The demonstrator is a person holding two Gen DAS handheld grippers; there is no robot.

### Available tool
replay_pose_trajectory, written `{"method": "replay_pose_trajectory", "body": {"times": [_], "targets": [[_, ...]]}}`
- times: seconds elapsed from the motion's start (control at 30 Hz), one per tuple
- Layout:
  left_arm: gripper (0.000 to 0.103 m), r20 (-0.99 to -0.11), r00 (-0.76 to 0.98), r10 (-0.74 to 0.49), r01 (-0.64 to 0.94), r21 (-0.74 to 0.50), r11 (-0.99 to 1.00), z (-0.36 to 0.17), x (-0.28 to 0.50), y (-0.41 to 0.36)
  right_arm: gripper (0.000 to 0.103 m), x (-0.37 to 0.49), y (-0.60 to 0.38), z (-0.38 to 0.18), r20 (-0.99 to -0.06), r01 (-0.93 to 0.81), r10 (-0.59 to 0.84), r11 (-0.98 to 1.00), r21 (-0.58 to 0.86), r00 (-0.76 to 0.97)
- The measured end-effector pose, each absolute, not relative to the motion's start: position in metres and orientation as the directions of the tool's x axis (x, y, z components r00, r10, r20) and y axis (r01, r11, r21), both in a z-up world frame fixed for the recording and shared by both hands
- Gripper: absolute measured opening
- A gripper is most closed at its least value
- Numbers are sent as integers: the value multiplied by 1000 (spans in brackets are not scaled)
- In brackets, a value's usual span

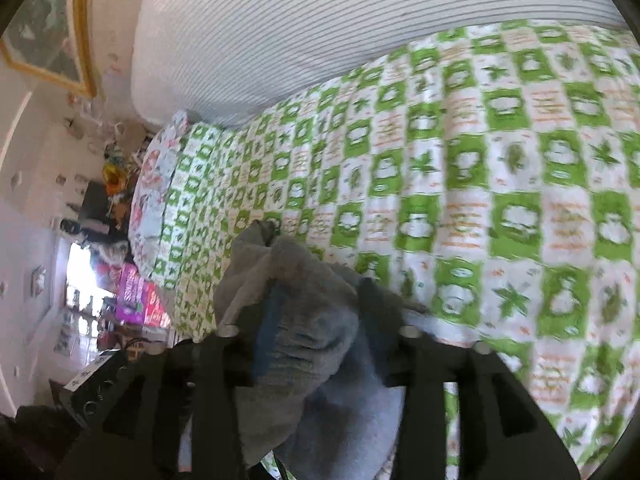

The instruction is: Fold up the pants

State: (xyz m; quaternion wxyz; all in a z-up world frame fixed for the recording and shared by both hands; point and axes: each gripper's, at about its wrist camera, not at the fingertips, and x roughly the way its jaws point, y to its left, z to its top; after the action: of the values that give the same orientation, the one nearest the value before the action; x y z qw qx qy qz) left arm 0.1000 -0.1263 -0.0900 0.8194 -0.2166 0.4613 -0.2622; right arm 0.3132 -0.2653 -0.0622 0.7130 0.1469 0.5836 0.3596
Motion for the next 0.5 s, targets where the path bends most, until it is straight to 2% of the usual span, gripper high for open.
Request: {"method": "replay_pose_trajectory", "body": {"times": [0.07,0.27,0.5], "targets": [[56,-633,443,-636,247,-595,765,-84,95,-126,53,310,-275,-57,-726,-326,682,708,627,86],[56,-609,451,-653,246,-618,747,-76,83,-101,53,292,-295,-28,-712,-333,682,719,611,167],[57,-606,519,-603,179,-613,770,-75,80,-42,53,248,-264,3,-673,-450,716,670,590,185]]}}
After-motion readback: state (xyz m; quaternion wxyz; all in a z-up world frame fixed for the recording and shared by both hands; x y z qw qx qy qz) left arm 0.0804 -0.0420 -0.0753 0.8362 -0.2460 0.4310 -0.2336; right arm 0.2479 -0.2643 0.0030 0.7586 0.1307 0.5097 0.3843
